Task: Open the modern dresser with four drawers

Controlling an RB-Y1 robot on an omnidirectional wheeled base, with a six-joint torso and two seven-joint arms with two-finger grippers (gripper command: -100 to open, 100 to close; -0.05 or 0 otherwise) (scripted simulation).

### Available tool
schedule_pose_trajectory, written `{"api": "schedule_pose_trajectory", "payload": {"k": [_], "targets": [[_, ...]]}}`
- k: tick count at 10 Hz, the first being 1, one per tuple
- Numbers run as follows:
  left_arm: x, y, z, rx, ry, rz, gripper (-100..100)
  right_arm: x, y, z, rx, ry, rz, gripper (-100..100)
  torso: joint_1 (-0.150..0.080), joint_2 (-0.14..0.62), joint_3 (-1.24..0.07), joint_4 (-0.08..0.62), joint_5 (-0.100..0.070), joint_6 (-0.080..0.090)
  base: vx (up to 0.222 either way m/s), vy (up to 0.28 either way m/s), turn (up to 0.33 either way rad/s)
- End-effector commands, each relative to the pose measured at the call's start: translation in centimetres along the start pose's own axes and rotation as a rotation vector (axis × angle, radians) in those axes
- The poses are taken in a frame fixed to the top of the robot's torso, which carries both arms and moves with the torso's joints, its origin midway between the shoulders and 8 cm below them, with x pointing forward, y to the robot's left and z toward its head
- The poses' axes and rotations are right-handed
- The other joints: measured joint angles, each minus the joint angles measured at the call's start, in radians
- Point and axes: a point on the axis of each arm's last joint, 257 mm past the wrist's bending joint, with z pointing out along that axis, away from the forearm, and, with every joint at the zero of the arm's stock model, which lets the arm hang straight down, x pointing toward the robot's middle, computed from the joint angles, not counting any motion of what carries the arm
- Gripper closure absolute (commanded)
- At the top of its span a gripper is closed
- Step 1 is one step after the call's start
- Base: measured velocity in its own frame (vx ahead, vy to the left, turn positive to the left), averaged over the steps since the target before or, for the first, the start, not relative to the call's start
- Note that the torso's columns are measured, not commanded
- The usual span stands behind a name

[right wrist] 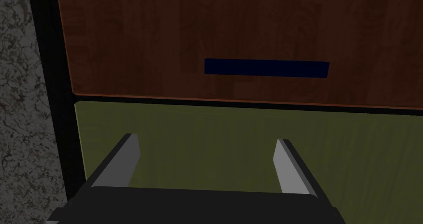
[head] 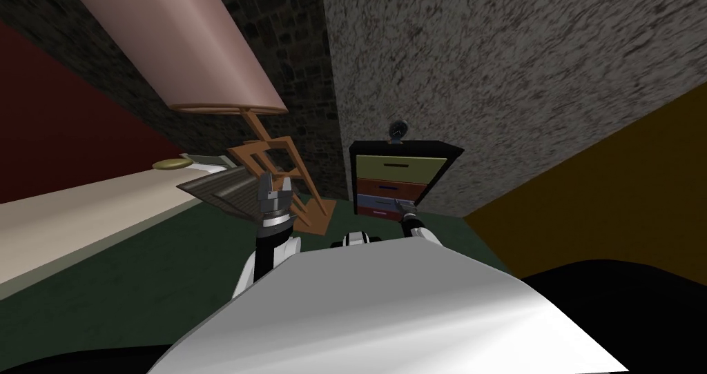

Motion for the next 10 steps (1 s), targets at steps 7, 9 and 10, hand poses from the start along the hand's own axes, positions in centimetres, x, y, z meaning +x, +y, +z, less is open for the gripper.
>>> {"api": "schedule_pose_trajectory", "payload": {"k": [7, 9, 10], "targets": [[0.0, 0.0, 0.0, 0.000, 0.000, 0.000, 0, 4.1, -6.1, -0.1, 0.193, 0.060, -0.285, -100, -0.001, 0.002, 0.001, 0.000, 0.000, 0.001, 0.042, 0.007, 0.076], [0.0, 0.0, 0.0, 0.000, 0.000, 0.000, 0, 3.8, -6.0, -0.1, 0.192, 0.048, -0.320, -100, 0.000, 0.000, 0.000, 0.000, 0.000, 0.001, 0.030, 0.003, 0.034], [0.0, 0.0, 0.0, 0.000, 0.000, 0.000, 0, 5.0, -7.5, -0.5, 0.241, 0.072, -0.366, -100, -0.001, 0.001, 0.000, 0.000, 0.000, 0.001, 0.050, 0.007, 0.140]]}}
